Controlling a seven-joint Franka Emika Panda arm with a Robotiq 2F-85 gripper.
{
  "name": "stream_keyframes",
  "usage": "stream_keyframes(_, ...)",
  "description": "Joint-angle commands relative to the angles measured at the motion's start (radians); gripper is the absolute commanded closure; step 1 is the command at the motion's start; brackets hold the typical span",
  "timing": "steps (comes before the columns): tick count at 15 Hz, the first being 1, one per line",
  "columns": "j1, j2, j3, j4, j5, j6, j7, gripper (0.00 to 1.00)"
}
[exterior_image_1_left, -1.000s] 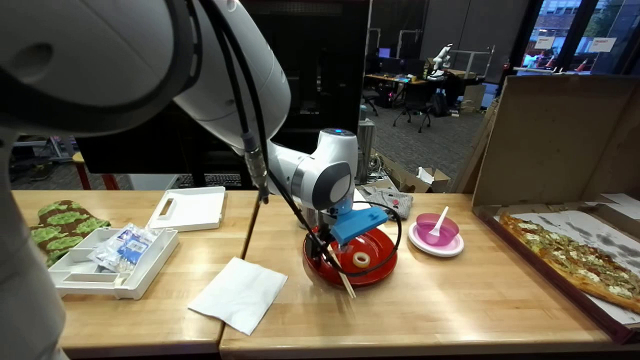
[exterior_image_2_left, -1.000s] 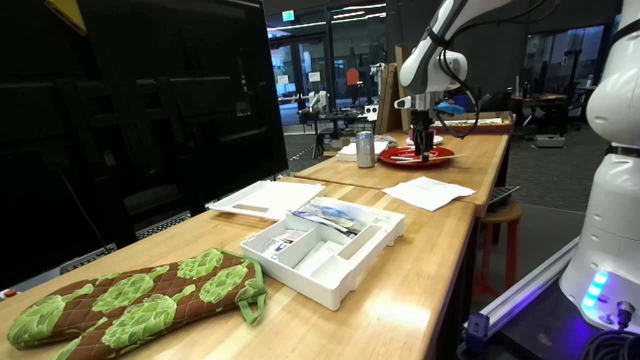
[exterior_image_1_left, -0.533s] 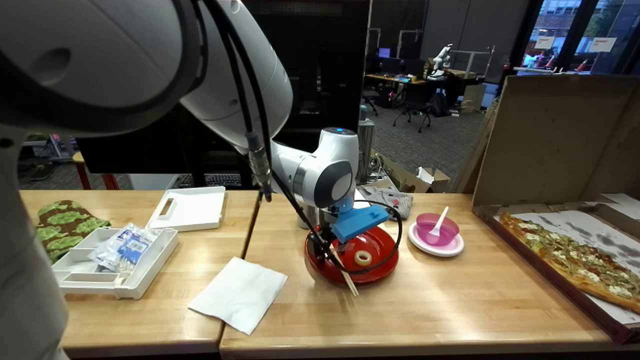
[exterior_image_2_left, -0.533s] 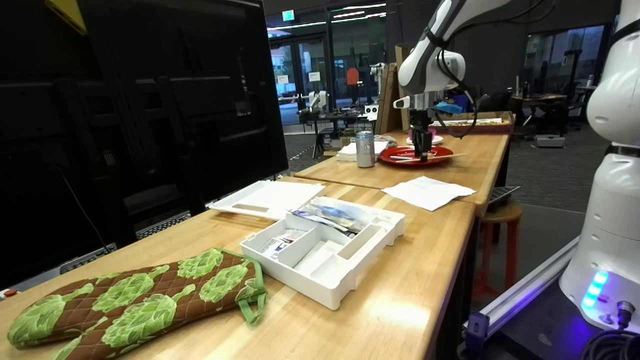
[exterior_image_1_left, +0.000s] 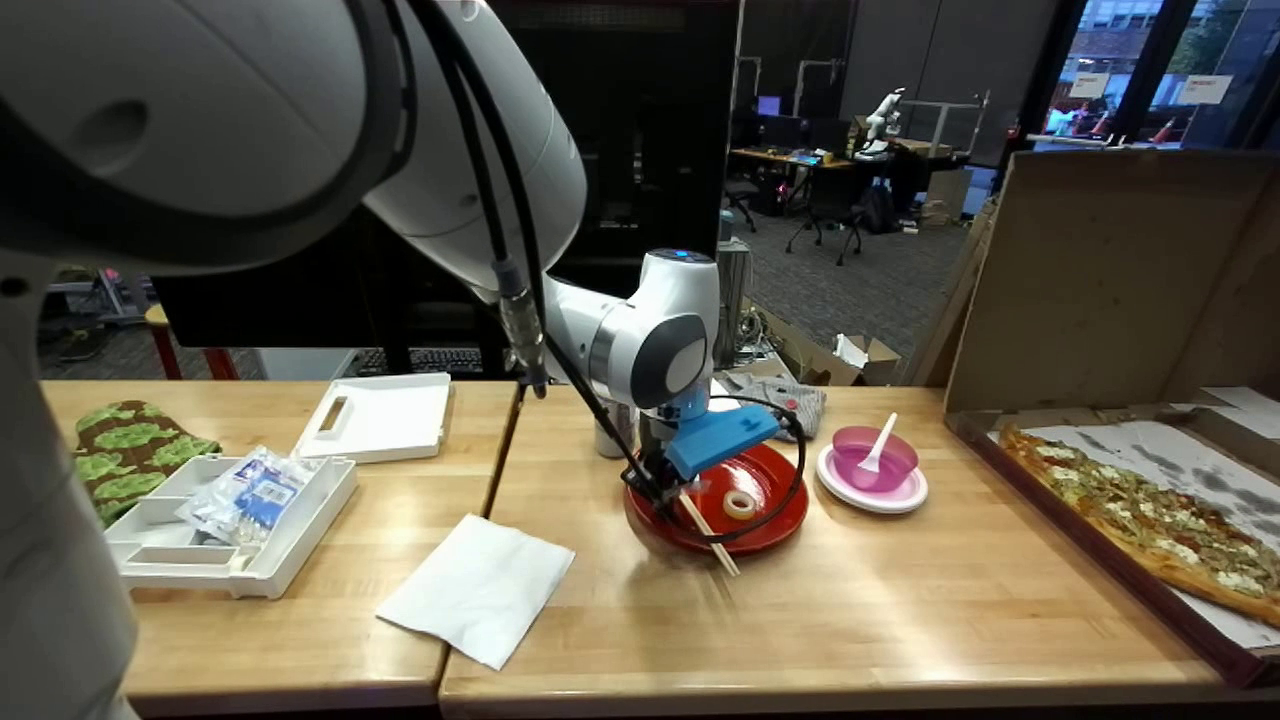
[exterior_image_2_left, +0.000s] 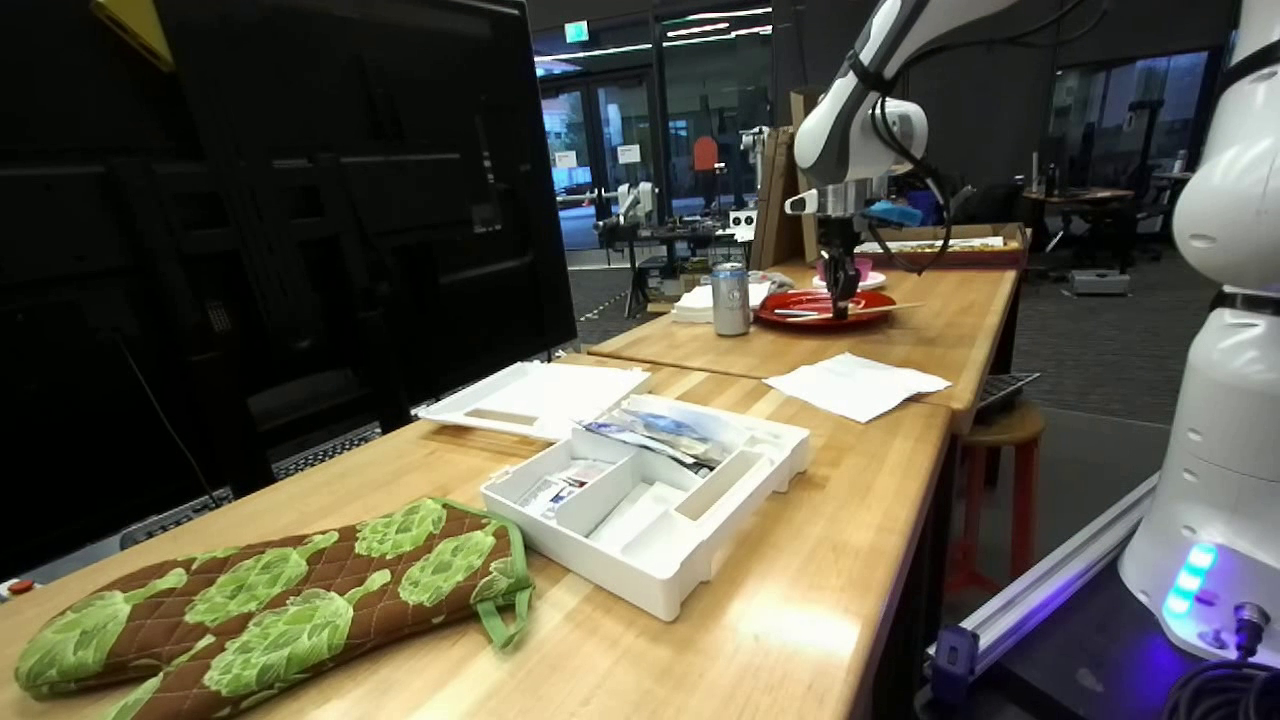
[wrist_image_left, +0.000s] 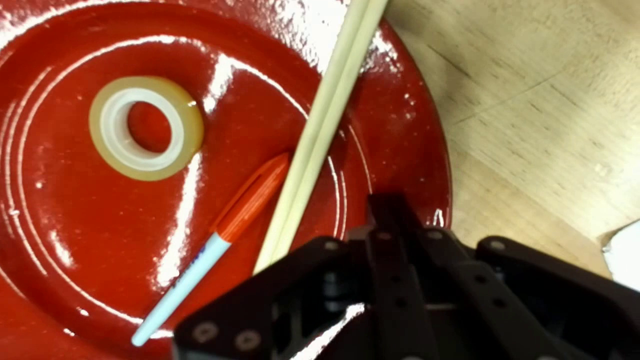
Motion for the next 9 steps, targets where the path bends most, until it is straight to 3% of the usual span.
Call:
stream_keyframes(1,-0.021,0.001,0.02,0.006,-0.027,-0.011,0.01,1.0)
stream_keyframes(9,-0.021,-0.059,0.022,-0.046,-0.054,0.004,-0.013,1.0)
